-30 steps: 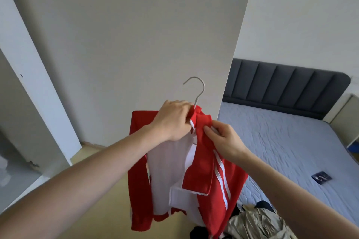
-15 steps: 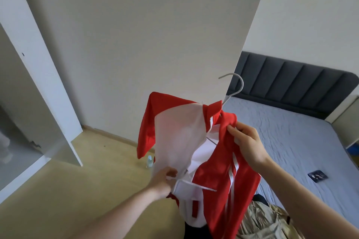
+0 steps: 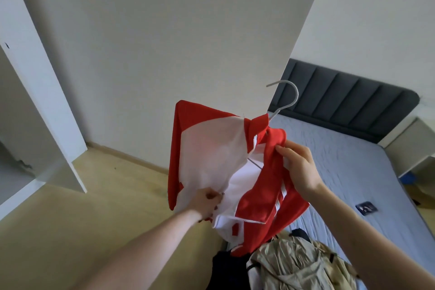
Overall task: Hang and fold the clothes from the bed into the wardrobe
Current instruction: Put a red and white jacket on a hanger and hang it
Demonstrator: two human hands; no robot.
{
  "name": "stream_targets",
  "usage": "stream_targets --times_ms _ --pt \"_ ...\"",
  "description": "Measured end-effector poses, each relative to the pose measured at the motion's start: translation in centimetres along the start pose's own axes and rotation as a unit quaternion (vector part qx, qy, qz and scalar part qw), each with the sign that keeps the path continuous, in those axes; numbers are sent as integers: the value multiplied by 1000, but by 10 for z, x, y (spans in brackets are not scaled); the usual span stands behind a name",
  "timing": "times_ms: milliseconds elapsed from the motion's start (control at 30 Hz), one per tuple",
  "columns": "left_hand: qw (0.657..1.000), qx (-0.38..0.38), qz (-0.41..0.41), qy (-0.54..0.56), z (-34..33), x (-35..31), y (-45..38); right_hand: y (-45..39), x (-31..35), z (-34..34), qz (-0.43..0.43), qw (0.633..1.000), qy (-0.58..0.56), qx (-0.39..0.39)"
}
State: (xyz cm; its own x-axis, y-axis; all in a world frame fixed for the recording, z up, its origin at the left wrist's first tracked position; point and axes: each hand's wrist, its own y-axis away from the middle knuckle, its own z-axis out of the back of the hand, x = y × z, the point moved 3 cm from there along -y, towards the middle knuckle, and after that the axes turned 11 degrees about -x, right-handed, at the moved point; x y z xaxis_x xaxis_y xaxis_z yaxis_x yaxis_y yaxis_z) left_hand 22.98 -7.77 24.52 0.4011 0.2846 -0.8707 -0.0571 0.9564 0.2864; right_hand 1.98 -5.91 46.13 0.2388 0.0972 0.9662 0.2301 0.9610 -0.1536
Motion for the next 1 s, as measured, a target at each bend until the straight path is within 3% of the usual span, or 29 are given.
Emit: stream_targets --times_ms 200,333,467,733,1000 --pt "990 10 -74 -121 28 -22 8 -11 -11 6 19 996 86 -24" --pt "990 -4 -112 -83 53 -47 16 -16 -24 4 15 995 100 -27" --pt "990 29 -132 -41 49 -57 26 -16 -46 14 -35 996 43 -65" --pt "990 74 -84 -82 -13 2 10 31 -121 75 -140 976 -16 -165" --pt "979 140 -47 -143 -116 44 2 82 -222 144 -273 930 -45 -242"
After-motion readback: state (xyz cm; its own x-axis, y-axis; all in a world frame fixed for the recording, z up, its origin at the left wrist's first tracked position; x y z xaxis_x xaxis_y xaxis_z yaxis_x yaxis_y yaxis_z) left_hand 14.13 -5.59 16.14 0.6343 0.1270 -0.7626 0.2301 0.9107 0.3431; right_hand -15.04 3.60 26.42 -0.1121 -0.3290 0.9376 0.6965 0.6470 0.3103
